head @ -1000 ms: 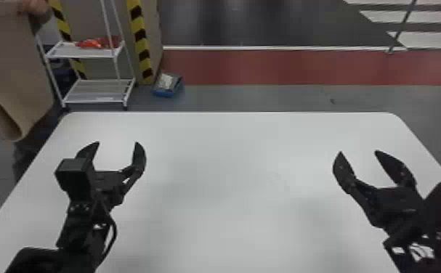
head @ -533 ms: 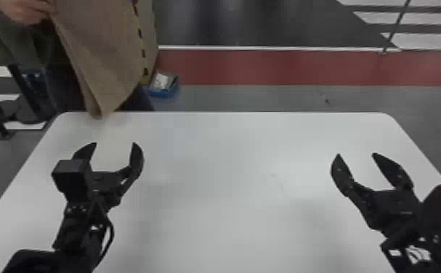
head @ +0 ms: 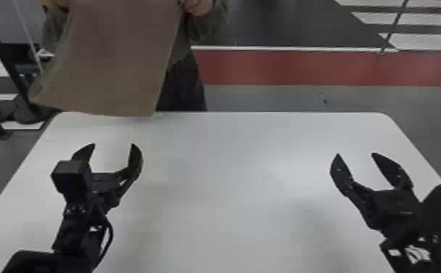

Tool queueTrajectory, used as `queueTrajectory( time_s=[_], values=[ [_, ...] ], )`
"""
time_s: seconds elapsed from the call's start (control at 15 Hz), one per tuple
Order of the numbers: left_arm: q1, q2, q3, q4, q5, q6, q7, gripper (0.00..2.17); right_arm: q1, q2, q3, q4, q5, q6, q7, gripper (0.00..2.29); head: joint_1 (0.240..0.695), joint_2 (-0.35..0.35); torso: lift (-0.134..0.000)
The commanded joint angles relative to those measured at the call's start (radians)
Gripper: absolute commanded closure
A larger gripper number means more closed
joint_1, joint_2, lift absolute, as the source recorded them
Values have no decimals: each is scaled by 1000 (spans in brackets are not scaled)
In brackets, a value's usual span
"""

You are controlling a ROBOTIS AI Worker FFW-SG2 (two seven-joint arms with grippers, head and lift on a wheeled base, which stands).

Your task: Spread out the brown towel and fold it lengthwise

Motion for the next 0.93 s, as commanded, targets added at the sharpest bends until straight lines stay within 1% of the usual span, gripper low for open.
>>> queueTrajectory(
  time_s=[0.0,0.87],
  values=[
    [0,0,-2,-1,-1,0,0,137,2,0,-3,0,-1,0,0,208,695,-25,-125],
    [-3,-3,-4,12,-1,0,0,137,2,0,-10,0,-4,0,2,208,695,-32,-125]
  ],
)
